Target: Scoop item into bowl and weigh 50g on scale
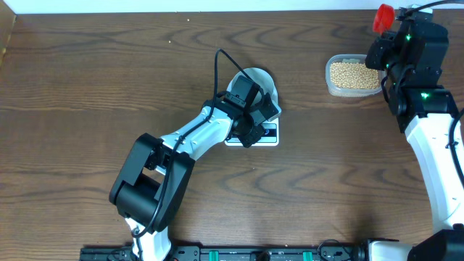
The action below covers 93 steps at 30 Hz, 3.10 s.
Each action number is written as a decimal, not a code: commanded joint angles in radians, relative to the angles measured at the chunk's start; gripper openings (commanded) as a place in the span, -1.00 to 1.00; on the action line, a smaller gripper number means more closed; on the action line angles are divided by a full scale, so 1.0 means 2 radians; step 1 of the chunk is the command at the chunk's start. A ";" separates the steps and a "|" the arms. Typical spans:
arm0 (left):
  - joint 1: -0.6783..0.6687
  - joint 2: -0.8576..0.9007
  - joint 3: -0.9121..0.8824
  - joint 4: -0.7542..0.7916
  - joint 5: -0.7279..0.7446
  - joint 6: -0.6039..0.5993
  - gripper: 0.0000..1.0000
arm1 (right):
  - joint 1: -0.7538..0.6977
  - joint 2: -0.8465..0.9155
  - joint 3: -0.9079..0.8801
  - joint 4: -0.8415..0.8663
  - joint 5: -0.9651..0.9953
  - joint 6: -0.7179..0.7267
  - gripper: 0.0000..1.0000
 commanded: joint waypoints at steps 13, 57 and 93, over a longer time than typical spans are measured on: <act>0.002 0.035 -0.003 -0.002 -0.009 -0.003 -0.86 | -0.002 -0.002 0.010 -0.006 0.006 -0.008 -0.98; 0.059 -0.183 -0.003 -0.107 -0.010 -0.002 -0.86 | -0.002 -0.002 0.010 -0.006 0.006 -0.015 -0.98; 0.105 -0.200 -0.003 -0.099 -0.009 -0.003 0.95 | -0.002 -0.002 0.010 -0.006 0.006 -0.019 -0.98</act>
